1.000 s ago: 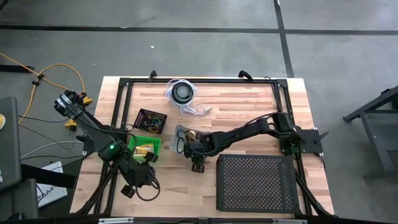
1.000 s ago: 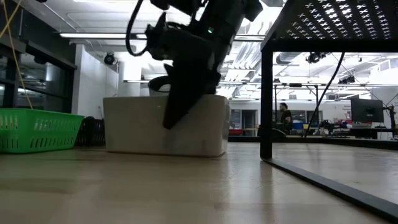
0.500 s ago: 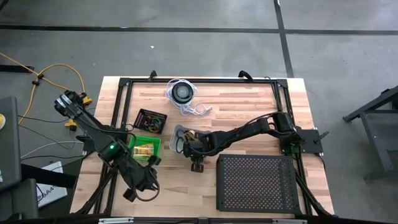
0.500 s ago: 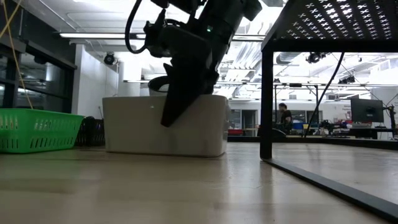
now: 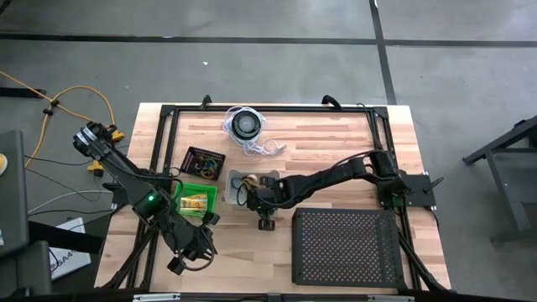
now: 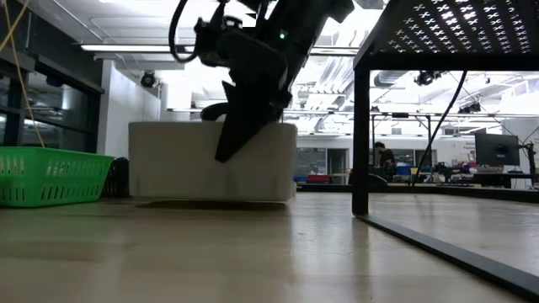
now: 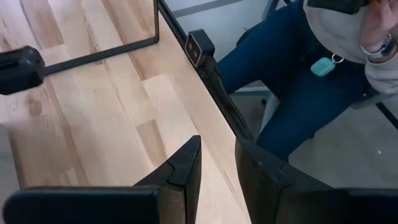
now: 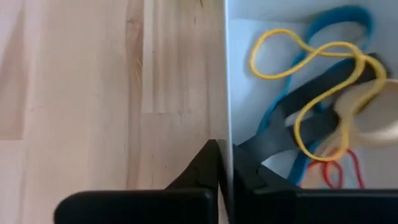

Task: Pick & Place Office Desk Supplies
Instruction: Put the gray bin on the shelf

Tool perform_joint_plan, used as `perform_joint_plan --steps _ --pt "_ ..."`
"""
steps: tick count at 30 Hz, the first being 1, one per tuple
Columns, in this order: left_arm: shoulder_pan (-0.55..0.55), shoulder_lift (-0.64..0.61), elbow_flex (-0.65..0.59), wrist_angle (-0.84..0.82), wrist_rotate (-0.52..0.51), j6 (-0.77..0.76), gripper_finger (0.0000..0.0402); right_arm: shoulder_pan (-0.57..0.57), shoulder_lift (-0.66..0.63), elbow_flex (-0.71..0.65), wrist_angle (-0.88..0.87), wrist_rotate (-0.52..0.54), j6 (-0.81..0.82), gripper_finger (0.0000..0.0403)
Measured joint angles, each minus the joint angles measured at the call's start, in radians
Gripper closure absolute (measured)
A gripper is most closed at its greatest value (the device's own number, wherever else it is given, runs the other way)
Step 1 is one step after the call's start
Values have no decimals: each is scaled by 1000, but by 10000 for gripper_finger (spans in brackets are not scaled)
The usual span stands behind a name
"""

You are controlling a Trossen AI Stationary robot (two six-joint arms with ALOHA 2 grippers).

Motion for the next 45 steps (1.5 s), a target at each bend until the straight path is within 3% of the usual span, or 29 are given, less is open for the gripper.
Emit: perform_joint_plan --steps 15,27,36,45 --pt "0 0 0 40 0 0 309 -60 -219 108 -219 83 -162 400" --pt "0 0 0 86 0 0 309 -32 -477 134 -429 -10 -292 400" --pt "0 0 0 125 -1 0 309 85 -591 133 -585 -105 -457 400" --pt "0 0 0 130 0 0 309 298 -599 131 -691 -136 -458 400"
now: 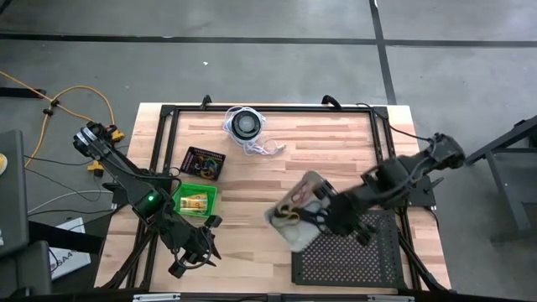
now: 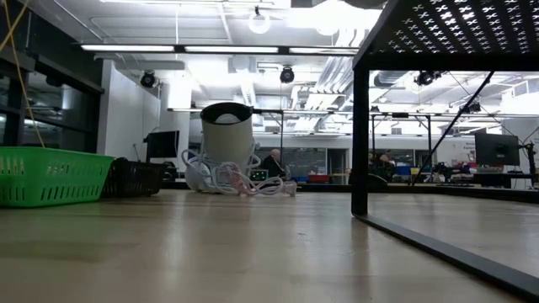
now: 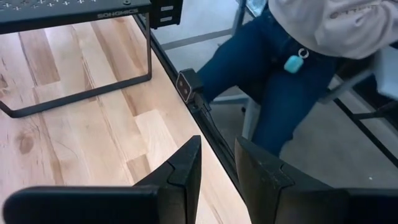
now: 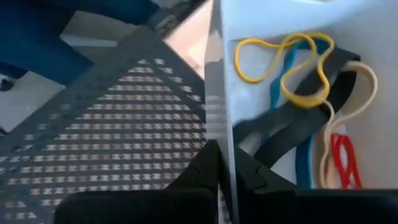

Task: Pick & Place Office Desk Supplies
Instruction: Put the gray bin on the shelf

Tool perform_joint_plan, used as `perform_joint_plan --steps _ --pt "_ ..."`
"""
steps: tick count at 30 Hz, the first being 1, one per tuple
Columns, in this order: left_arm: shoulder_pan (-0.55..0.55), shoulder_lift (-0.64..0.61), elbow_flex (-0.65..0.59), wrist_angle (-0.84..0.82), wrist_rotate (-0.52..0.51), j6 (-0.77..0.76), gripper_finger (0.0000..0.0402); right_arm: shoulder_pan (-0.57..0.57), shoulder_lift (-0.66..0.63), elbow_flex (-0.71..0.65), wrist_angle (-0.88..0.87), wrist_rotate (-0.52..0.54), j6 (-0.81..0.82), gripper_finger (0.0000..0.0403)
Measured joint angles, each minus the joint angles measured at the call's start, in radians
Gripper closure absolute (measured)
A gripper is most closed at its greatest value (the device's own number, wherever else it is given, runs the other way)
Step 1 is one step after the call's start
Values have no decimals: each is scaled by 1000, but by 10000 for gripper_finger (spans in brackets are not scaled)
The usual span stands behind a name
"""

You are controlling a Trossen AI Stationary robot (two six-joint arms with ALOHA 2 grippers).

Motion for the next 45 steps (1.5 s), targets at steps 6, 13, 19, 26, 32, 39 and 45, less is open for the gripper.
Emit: perform_joint_plan --steps 6,13,19,26,32,39,45 --pt "0 0 0 0 0 0 309 139 0 0 -16 84 -8 400" --pt "0 0 0 0 0 0 309 303 0 -33 -25 107 30 400" --pt "0 0 0 0 0 0 309 383 -68 -168 77 110 76 400" --pt "0 0 0 2 0 0 309 443 -268 -434 283 84 56 400" --pt "0 0 0 2 0 0 309 502 -431 -602 342 48 57 400" --pt "0 0 0 3 0 0 309 592 -520 -685 339 -32 57 401" --pt "0 0 0 3 0 0 309 664 -543 -701 302 -74 28 401"
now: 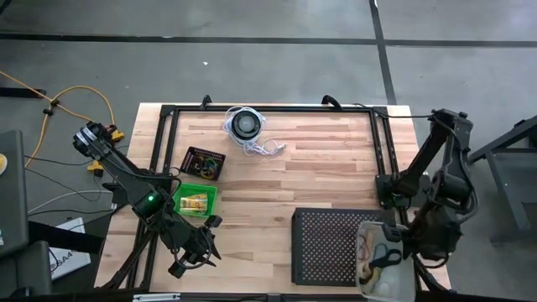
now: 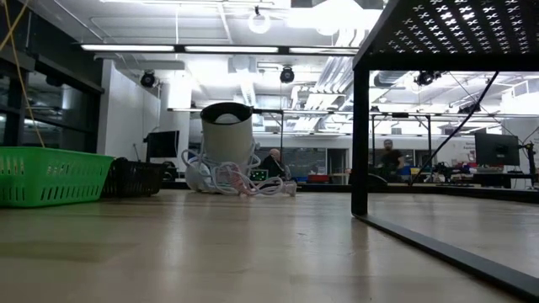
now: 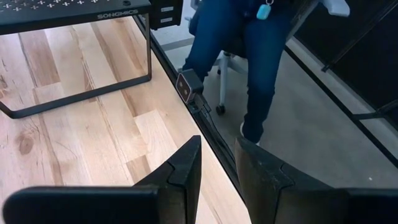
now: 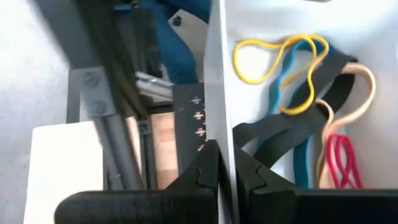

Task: Pick & Place Office Desk Supplies
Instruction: Put the gray bin on the shelf

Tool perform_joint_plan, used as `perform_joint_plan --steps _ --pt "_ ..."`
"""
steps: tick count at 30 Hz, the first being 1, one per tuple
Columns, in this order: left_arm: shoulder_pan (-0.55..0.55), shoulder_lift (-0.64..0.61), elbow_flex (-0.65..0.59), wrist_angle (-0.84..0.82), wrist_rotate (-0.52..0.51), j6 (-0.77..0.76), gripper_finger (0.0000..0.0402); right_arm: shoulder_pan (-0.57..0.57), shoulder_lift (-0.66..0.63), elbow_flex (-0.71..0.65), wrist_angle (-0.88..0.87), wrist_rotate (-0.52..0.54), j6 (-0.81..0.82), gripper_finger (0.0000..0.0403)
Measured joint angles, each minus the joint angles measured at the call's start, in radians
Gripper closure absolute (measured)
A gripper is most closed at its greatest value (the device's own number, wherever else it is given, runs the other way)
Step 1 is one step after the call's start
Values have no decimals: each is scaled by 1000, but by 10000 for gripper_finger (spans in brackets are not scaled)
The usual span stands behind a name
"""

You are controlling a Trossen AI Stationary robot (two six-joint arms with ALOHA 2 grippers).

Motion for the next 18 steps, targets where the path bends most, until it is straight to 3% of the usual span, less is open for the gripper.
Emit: perform_joint_plan --steps 13,18 --pt "0 0 0 0 0 0 309 72 -88 -3 -59 55 -10 401" --pt "0 0 0 0 0 0 309 89 -110 -67 -46 48 -7 401"
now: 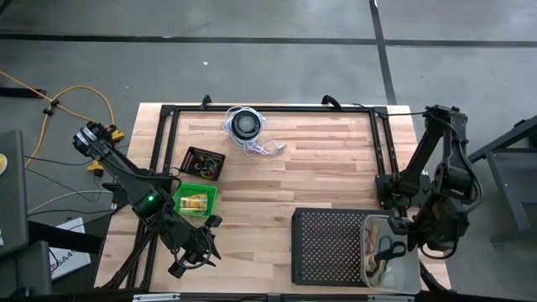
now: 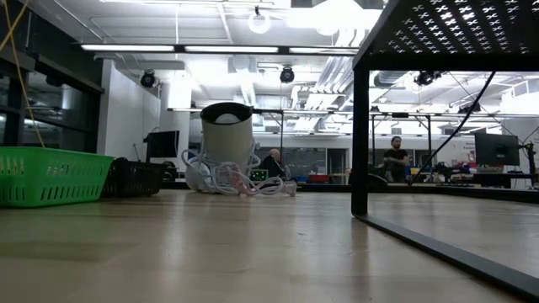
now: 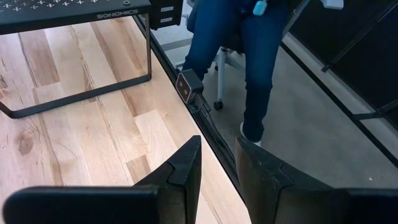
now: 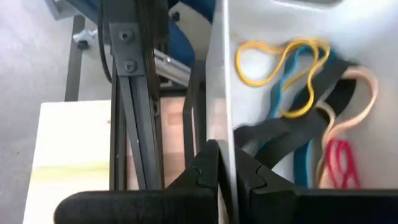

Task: Pick & Place Office Desk Supplies
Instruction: Put the gray bin on the shelf

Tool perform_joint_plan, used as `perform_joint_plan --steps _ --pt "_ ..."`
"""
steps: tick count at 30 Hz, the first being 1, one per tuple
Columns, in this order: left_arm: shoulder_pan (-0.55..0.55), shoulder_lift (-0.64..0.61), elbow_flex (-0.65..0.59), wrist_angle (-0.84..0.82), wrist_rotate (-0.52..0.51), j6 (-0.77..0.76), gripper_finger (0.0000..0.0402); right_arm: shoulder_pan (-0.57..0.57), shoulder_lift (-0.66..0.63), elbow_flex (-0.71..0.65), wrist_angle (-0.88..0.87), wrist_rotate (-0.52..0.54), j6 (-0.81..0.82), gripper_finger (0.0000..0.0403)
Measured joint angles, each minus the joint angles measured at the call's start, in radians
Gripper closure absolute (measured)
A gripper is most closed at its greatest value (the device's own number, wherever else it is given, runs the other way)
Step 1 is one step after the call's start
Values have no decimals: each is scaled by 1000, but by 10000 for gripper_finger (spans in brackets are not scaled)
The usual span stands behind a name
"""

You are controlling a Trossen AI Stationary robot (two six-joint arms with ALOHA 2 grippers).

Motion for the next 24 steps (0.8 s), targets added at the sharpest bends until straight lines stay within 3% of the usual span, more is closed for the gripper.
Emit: perform_joint_plan --steps 24 --pt "0 0 0 0 0 0 309 1 -51 -123 112 1 5 401"
